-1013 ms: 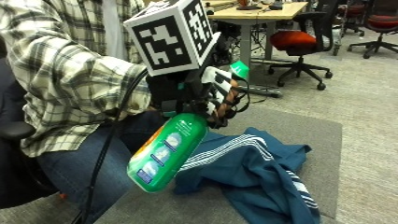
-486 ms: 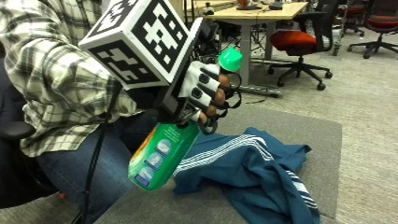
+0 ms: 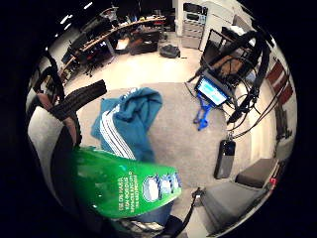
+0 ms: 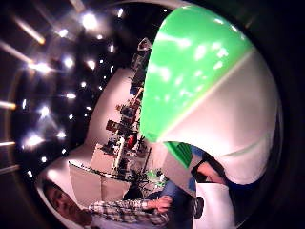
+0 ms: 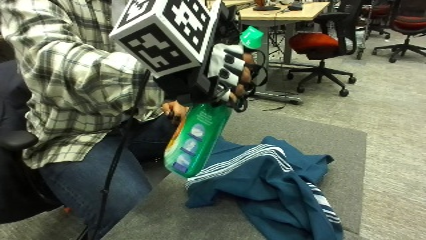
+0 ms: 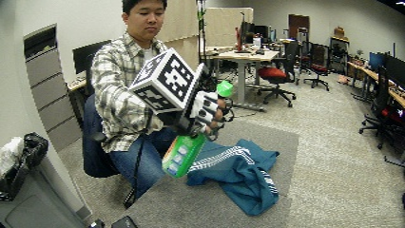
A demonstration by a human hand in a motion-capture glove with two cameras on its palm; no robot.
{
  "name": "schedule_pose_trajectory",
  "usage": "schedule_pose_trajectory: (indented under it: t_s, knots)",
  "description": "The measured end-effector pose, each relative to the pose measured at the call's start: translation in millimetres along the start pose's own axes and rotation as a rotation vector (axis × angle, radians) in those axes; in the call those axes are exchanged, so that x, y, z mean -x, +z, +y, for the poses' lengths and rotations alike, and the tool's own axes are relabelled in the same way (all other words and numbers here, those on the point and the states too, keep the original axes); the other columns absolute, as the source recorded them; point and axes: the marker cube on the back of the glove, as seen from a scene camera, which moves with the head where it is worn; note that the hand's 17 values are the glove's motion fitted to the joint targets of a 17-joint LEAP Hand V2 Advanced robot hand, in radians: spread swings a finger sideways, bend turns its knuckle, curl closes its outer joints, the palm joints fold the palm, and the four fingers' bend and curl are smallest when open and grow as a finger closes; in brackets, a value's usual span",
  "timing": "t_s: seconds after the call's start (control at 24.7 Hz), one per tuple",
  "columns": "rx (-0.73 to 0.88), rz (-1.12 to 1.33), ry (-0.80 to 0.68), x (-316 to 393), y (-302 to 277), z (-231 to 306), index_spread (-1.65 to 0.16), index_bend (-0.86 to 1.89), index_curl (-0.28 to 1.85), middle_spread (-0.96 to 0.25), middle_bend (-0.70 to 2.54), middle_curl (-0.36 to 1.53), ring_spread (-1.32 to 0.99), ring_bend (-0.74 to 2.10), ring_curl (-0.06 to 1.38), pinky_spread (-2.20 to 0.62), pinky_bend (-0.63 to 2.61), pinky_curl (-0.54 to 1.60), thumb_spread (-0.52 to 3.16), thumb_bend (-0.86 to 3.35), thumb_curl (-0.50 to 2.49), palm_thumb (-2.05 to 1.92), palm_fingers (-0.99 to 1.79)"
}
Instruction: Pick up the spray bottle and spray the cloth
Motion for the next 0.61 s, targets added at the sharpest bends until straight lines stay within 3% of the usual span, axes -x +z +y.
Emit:
schedule_pose_trajectory:
  t_s: [0.61]
  knots:
    - [-0.085,-0.431,-0.151,129.7,91.3,52.8,-0.28,0.25,0.63,-0.18,0.5,0.52,-0.2,0.56,0.48,-0.18,0.49,0.41,0.2,-0.03,0.8,0.97,1.31]
